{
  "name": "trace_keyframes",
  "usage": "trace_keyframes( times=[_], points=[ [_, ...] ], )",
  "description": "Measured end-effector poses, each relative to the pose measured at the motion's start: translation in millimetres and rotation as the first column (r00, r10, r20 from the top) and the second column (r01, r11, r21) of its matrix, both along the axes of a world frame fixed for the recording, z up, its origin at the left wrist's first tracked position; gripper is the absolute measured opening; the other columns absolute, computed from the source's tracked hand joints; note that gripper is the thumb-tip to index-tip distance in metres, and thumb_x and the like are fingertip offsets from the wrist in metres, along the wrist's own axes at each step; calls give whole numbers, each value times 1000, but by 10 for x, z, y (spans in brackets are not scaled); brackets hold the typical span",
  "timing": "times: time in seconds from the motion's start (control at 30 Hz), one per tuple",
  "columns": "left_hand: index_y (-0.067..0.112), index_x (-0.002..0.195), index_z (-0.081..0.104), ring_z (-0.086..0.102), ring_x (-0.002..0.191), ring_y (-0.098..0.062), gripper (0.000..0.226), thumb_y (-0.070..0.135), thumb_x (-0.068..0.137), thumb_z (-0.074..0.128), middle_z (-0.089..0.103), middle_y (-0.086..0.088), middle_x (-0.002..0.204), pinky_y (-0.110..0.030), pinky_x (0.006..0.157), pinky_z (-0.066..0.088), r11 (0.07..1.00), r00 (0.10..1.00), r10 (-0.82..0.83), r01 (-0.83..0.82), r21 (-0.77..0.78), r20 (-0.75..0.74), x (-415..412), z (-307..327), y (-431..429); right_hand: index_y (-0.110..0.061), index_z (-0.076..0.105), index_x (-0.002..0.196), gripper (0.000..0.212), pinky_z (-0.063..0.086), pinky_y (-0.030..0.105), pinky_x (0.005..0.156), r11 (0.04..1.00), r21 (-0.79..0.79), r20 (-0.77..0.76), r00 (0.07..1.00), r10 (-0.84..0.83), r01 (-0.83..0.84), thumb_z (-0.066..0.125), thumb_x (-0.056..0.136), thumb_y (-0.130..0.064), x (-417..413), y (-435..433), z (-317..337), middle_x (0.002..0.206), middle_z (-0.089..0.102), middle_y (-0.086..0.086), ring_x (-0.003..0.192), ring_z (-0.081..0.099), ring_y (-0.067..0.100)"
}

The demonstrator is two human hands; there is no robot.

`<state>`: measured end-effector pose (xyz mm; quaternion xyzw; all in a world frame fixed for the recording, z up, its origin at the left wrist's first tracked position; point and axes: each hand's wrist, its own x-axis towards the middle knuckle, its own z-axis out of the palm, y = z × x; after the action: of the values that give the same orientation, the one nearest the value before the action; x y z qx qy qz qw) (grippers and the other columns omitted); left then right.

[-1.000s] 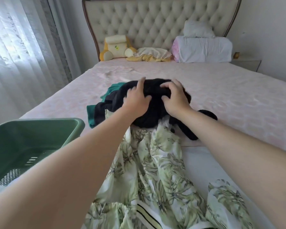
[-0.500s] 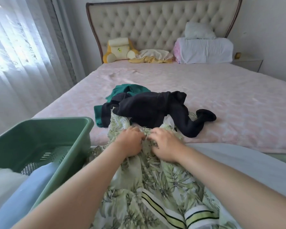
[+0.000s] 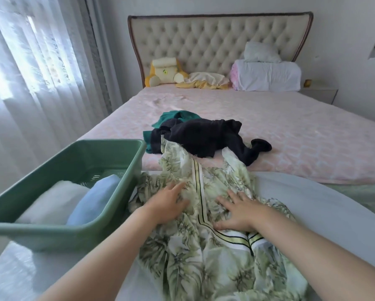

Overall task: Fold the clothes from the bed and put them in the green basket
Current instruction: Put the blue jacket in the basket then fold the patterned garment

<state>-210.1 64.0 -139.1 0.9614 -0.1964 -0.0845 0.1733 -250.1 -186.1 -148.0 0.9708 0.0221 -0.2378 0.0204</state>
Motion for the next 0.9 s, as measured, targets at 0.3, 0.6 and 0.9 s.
trace_keyframes(
  times=[0.3, 0.6, 0.9],
  points=[
    [35, 143, 37, 52, 115, -12, 77, 62, 80, 70, 38, 10, 141, -28, 94, 47, 981, 985, -174, 171, 94, 18, -673, 65, 271, -30, 2, 161, 105, 17, 54, 123, 989, -65, 9, 991, -133, 133, 52, 82, -78, -549, -52, 225, 169, 4, 7, 154, 12, 33],
    [26, 95, 52, 60, 76, -17, 11, 30, 103, 46, 65, 1, 92, -31, 64, 49, 985, 978, 128, -106, -135, 167, -831, 205, 403, -34, 48, 138, 75, 44, 39, 110, 830, 539, 44, 989, 144, -145, 69, 77, -71, -1274, 552, 438, 140, 49, -12, 125, 50, 8],
    [14, 81, 58, 57, 65, -16, 46, 58, 94, 53, 62, 1, 74, -33, 61, 45, 960, 973, 177, -138, -242, 149, -890, 370, 400, -19, 64, 92, 28, 52, 37, 91, 982, -184, 376, 920, 108, -40, 48, 83, 2, -1199, 203, 383, 102, 68, 1, 96, 65, 23]
  ],
)
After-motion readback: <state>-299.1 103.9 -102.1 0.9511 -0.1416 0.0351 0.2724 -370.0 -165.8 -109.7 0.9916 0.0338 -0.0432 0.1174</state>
